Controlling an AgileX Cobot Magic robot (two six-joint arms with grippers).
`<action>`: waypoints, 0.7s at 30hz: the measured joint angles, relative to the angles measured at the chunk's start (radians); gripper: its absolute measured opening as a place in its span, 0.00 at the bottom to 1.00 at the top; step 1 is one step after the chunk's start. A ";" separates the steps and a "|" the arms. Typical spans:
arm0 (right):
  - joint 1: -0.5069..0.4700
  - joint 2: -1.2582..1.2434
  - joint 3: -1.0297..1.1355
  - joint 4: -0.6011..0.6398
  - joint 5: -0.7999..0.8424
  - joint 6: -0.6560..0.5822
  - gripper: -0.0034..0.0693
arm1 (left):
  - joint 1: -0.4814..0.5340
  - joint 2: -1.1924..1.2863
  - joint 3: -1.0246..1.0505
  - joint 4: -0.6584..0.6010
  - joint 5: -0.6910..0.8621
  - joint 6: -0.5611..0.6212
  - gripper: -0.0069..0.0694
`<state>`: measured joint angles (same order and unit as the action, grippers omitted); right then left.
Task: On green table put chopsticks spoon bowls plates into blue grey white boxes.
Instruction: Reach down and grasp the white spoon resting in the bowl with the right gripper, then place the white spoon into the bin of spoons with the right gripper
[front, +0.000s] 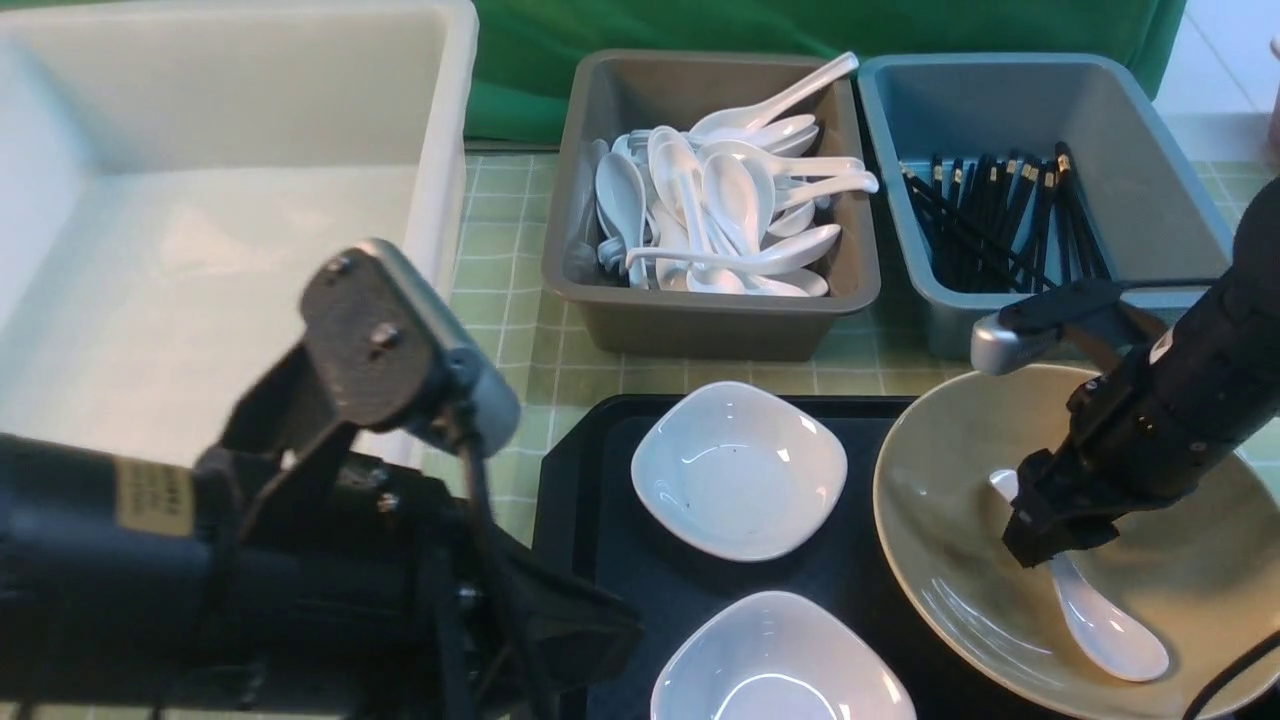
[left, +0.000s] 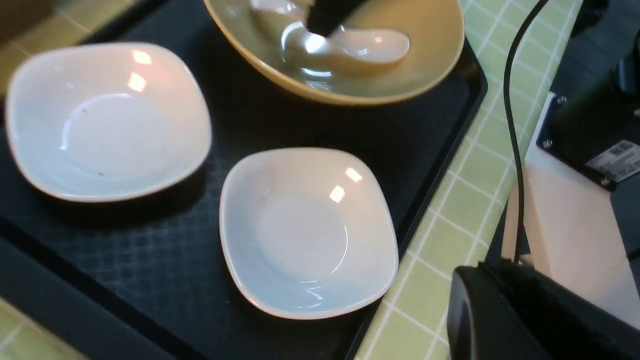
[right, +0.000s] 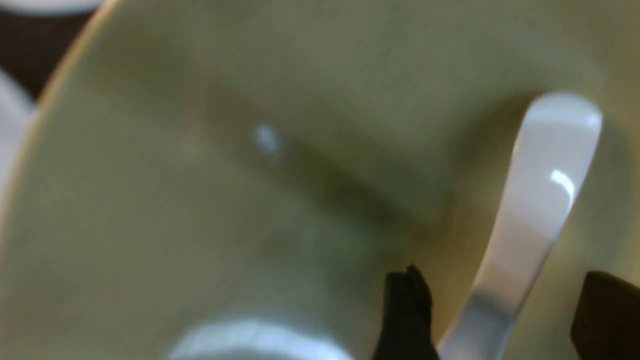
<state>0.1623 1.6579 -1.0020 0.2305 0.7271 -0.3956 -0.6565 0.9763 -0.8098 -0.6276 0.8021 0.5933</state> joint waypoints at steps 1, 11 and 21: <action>0.000 0.025 0.001 0.000 -0.021 0.002 0.61 | 0.000 0.013 0.000 -0.003 -0.008 0.000 0.09; 0.000 0.046 0.002 0.001 -0.030 -0.009 0.25 | 0.000 0.021 0.000 -0.004 -0.048 0.001 0.09; -0.002 -0.018 -0.347 0.209 0.015 -0.142 0.25 | 0.000 0.021 0.000 -0.004 -0.056 0.002 0.09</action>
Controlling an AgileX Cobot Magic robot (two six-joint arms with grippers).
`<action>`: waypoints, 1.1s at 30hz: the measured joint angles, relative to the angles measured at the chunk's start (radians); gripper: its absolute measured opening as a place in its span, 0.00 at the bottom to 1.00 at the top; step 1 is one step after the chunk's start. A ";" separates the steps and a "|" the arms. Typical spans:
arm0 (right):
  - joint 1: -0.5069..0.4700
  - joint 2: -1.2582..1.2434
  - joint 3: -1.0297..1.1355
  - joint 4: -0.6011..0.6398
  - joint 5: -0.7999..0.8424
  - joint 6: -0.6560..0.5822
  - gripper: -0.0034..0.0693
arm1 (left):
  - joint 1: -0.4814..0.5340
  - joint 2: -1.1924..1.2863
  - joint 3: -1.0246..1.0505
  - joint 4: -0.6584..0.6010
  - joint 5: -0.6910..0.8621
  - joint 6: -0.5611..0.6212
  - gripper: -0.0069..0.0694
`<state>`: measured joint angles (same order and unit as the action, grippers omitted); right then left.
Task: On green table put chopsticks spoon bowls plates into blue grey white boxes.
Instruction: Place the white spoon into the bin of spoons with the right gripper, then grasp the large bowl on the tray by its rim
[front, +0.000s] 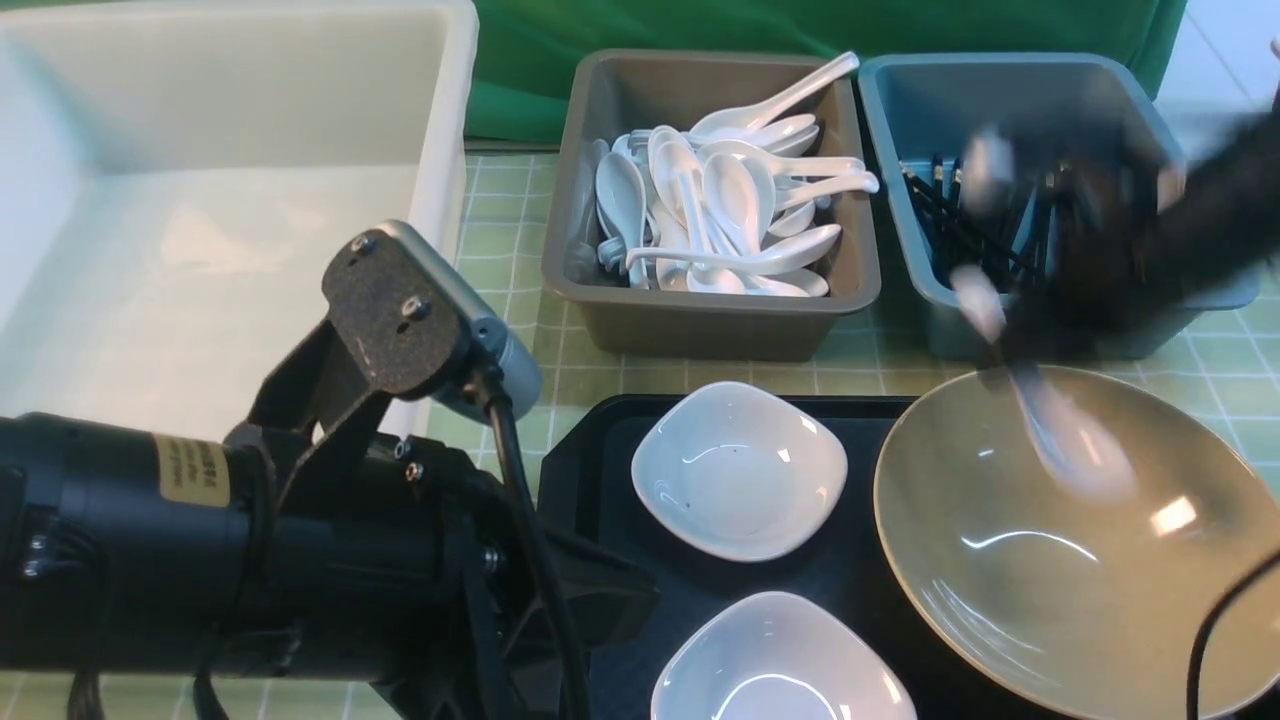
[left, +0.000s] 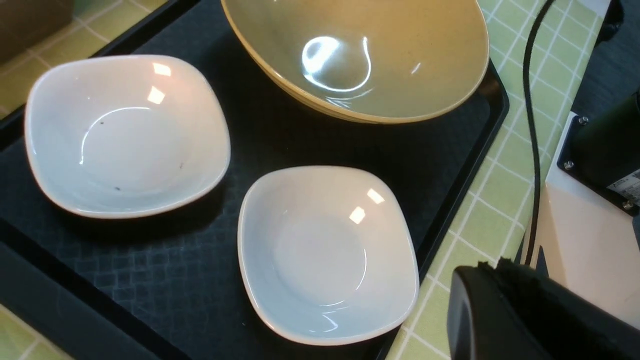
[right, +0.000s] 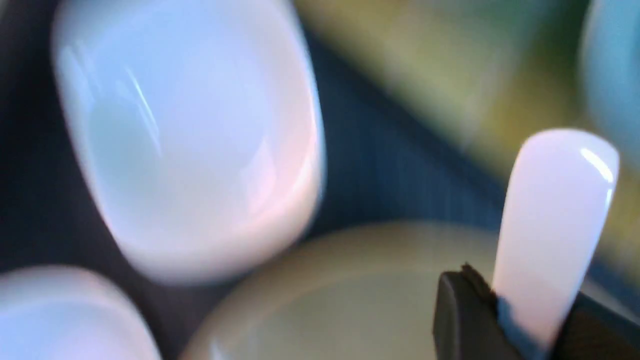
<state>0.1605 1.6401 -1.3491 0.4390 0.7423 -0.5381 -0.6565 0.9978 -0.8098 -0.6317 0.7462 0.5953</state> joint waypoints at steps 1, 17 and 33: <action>0.000 0.004 -0.013 0.012 -0.002 -0.006 0.25 | 0.000 0.000 0.000 0.000 0.000 0.000 0.09; 0.028 0.636 -0.846 0.235 -0.033 -0.014 0.35 | 0.000 0.008 0.000 -0.001 -0.003 -0.048 0.09; 0.045 0.283 -0.819 0.000 0.427 0.066 0.63 | -0.015 0.054 -0.023 0.097 -0.092 -0.272 0.22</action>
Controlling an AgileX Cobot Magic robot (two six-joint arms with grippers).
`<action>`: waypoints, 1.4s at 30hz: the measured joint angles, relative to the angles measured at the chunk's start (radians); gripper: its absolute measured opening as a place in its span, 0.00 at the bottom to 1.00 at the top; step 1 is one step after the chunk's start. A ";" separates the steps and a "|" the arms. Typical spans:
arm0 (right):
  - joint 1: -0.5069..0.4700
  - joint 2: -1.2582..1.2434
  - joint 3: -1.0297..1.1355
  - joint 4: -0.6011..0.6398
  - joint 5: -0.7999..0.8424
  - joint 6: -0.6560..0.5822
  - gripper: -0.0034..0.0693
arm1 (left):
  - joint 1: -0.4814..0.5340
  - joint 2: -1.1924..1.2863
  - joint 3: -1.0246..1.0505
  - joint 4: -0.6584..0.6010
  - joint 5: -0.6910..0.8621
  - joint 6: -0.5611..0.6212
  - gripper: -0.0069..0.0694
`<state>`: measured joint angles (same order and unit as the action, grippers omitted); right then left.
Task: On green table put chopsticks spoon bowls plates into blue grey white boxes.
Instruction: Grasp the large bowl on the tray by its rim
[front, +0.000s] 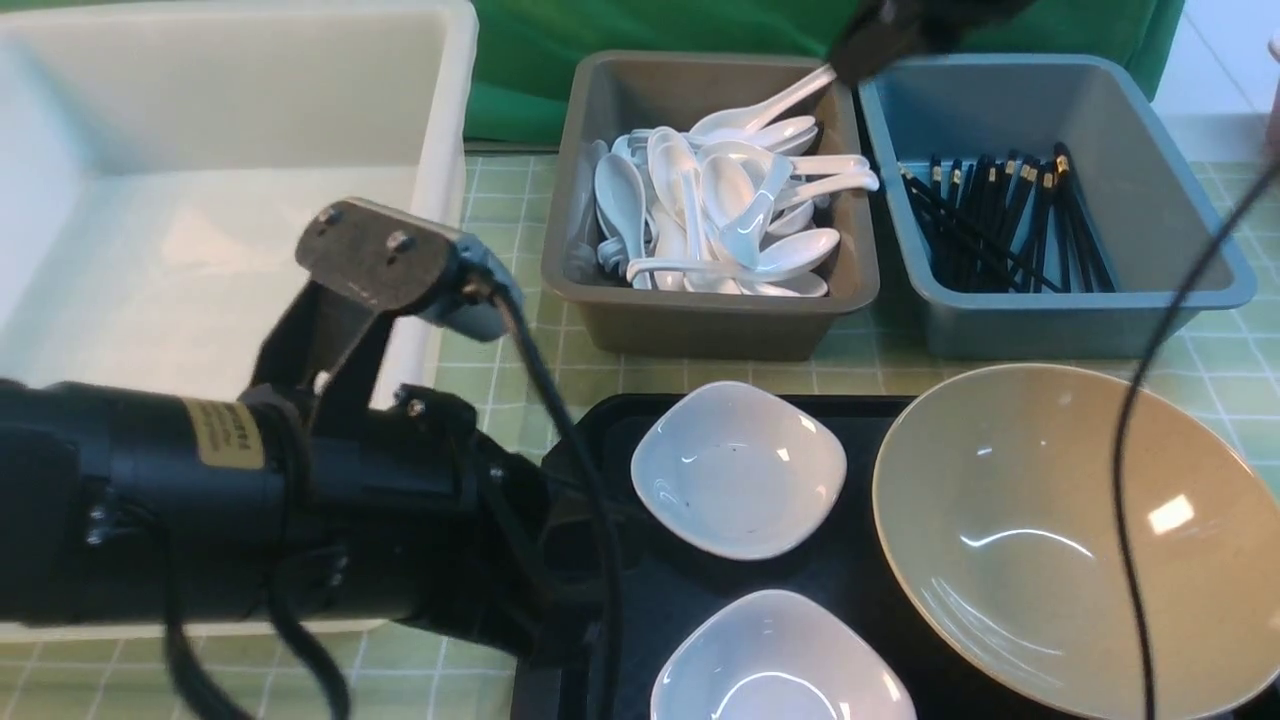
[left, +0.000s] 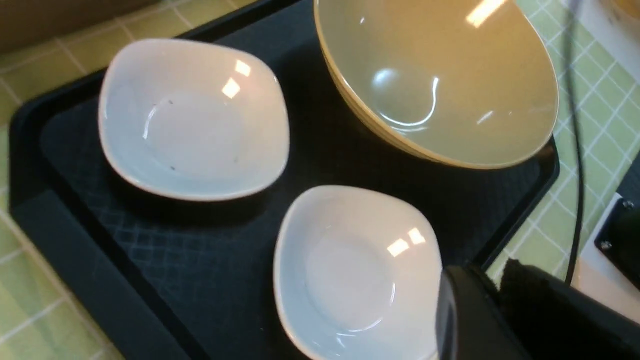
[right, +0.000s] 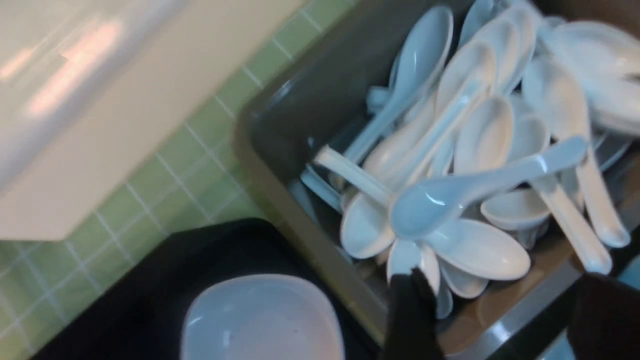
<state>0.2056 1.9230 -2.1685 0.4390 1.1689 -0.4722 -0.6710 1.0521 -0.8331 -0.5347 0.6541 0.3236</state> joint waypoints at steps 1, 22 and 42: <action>0.011 -0.058 0.034 0.000 0.000 0.001 0.63 | -0.017 0.020 -0.013 -0.002 0.011 0.005 0.26; 0.104 -1.076 1.229 -0.003 -0.286 0.011 0.63 | -0.056 0.699 -0.415 -0.155 0.000 -0.109 0.84; 0.104 -1.313 1.352 -0.094 -0.339 0.034 0.63 | 0.027 1.013 -0.668 -0.305 0.144 -0.094 0.11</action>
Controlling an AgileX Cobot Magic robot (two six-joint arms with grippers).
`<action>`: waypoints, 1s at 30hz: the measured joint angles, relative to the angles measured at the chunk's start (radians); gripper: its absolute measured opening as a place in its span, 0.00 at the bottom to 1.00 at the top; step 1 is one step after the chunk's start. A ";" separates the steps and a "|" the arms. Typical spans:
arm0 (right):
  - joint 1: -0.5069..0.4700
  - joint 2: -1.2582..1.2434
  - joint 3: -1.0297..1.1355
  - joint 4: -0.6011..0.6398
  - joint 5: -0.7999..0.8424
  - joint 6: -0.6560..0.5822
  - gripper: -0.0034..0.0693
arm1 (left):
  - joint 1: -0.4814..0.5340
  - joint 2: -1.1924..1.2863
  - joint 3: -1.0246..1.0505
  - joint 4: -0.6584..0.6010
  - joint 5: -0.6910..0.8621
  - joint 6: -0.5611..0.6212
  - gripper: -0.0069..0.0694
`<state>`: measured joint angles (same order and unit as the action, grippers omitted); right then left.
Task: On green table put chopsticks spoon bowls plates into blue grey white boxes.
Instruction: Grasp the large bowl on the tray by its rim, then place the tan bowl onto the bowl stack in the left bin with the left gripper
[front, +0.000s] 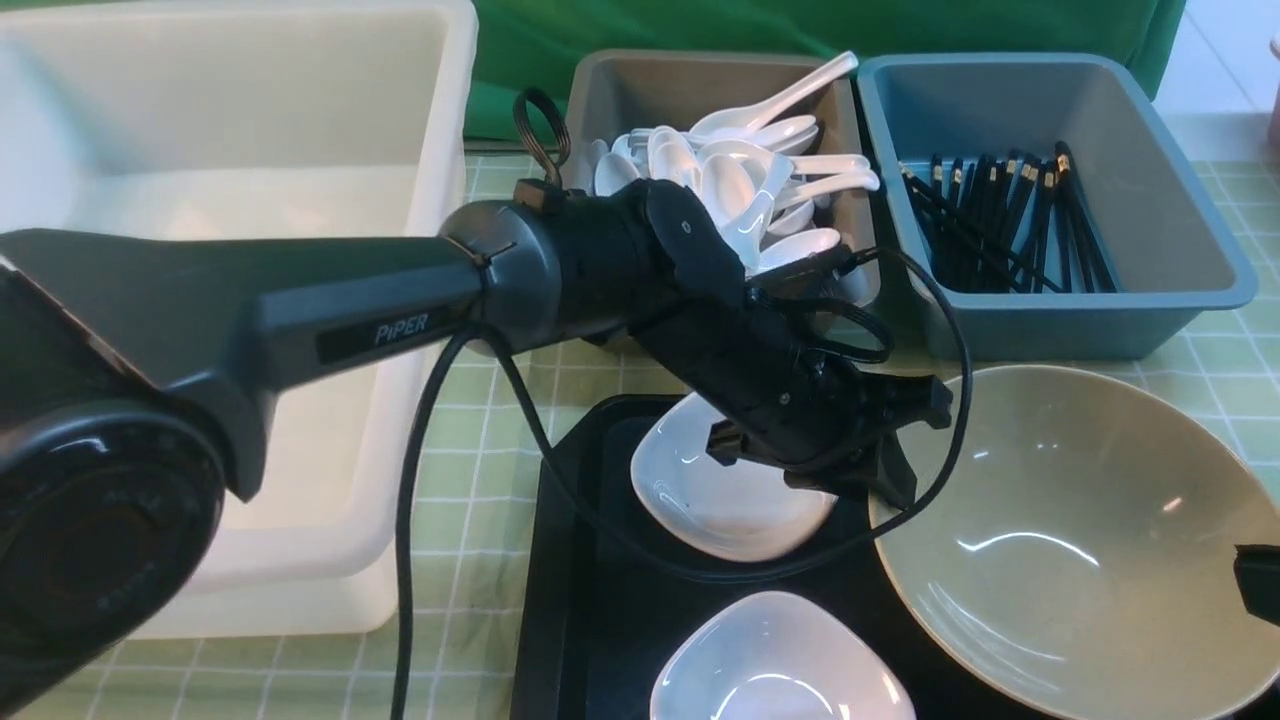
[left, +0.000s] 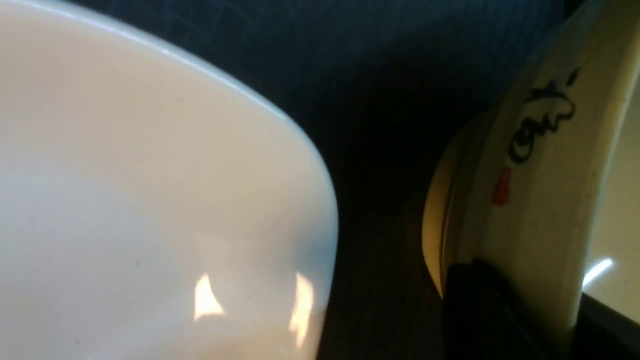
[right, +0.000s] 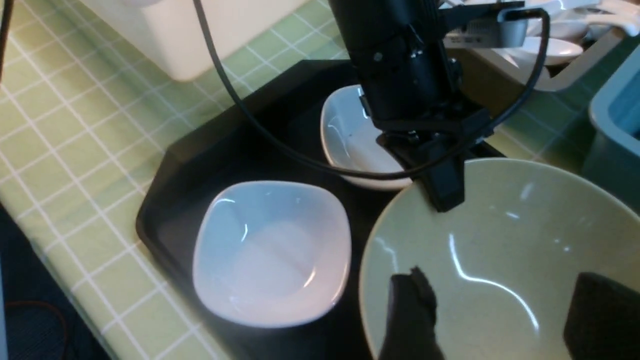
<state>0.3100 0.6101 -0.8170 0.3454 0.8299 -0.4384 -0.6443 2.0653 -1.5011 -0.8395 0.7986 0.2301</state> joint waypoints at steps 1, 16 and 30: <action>0.000 0.000 0.000 -0.001 -0.002 0.000 0.63 | 0.006 -0.008 0.000 0.003 0.006 0.008 0.11; 0.000 0.213 -0.285 0.238 0.123 -0.255 0.29 | 0.543 -0.527 0.019 0.069 0.402 0.110 0.11; 0.395 0.685 -0.601 0.176 0.120 -0.255 0.08 | 1.215 -0.706 0.296 0.140 0.409 0.076 0.11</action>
<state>0.7048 1.2954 -1.4184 0.5212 0.9495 -0.6931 0.5705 1.3594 -1.2055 -0.6995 1.2073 0.3058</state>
